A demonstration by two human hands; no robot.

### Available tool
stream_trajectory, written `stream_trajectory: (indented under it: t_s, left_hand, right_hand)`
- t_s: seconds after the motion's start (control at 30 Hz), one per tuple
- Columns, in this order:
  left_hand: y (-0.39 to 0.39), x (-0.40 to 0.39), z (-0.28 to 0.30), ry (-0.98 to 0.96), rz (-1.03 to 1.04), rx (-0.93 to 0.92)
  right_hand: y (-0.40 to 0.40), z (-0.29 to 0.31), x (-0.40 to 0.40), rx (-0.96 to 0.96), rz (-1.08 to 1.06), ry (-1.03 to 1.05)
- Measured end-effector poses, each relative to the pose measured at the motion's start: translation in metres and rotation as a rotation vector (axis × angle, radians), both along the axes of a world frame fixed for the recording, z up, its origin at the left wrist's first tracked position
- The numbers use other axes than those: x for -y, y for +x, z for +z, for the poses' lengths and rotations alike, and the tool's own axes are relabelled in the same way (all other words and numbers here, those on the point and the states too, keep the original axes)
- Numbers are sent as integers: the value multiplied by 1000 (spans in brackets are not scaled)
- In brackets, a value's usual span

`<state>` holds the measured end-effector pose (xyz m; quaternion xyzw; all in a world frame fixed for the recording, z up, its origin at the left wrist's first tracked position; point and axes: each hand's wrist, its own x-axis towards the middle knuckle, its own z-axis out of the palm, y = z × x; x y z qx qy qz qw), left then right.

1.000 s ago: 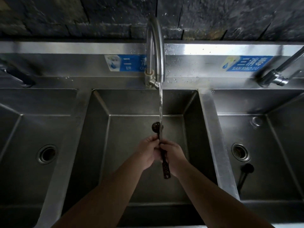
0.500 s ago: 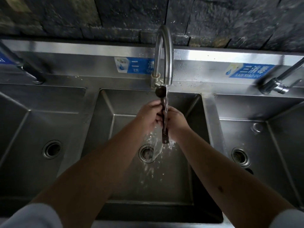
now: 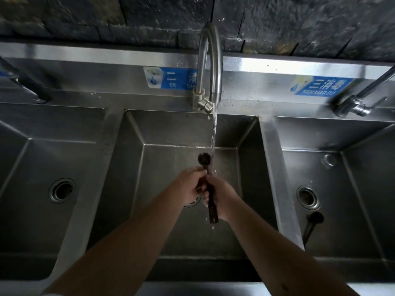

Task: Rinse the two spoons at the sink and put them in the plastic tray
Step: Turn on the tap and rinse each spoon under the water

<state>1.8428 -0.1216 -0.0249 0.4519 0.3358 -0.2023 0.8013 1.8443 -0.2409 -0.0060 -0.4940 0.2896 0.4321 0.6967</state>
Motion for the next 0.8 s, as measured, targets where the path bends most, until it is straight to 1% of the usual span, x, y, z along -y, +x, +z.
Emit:
stream_trajectory:
  t_s: [0.1, 0.2, 0.3, 0.4, 0.6, 0.8]
  left_hand:
    - [-23, 11, -13, -54, -13, -72]
    - [-41, 19, -21, -50, -40, -122]
    - [-57, 26, -24, -35, -67, -131]
    - [-69, 29, -24, -80, -61, -103]
    - [-65, 23, -22, -126, -16, -70]
    - [-32, 11, 0, -26, -34, 39]
  right_hand:
    - [-28, -14, 10, 3, 39, -107]
    - [-52, -24, 20, 47, 29, -120]
    - [-69, -27, 30, 41, 13, -124]
    - [-75, -26, 36, 51, 13, -147]
    - [-60, -17, 31, 81, -17, -152]
    - [-23, -1, 14, 147, -111, -37]
